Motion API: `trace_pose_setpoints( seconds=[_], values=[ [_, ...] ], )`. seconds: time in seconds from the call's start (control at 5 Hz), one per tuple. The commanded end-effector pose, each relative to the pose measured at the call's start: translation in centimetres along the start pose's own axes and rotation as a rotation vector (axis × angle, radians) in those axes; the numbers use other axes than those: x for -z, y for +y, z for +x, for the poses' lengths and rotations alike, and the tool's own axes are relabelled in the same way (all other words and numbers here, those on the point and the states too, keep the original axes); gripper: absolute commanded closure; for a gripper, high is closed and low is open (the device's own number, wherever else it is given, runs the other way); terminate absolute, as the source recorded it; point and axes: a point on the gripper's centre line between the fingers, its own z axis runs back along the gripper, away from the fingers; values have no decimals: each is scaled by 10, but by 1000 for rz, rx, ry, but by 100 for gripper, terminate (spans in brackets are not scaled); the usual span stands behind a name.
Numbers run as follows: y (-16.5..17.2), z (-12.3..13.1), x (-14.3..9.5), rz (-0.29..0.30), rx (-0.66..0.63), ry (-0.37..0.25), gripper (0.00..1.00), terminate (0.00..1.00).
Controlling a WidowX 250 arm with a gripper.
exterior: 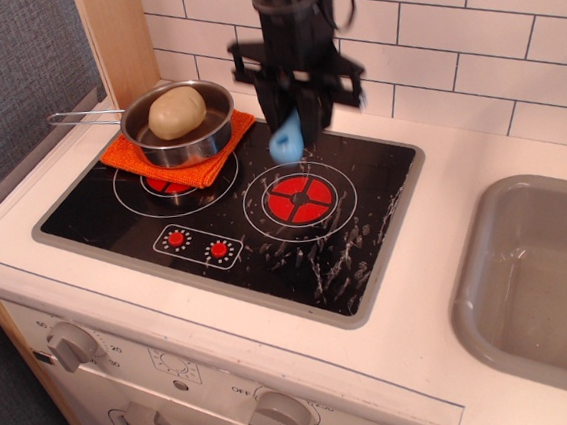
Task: Move the spoon close to the right of the orange cloth
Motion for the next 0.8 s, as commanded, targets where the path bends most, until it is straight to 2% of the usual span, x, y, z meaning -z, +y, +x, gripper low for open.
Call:
trace_pose_setpoints(
  seconds=[0.0,0.4,0.6],
  values=[
    [27,27,31,10,-72,53,100,0],
    [24,24,59,19,-58,124,100,0],
    [24,24,52,35,-23,94,0,0]
  ],
)
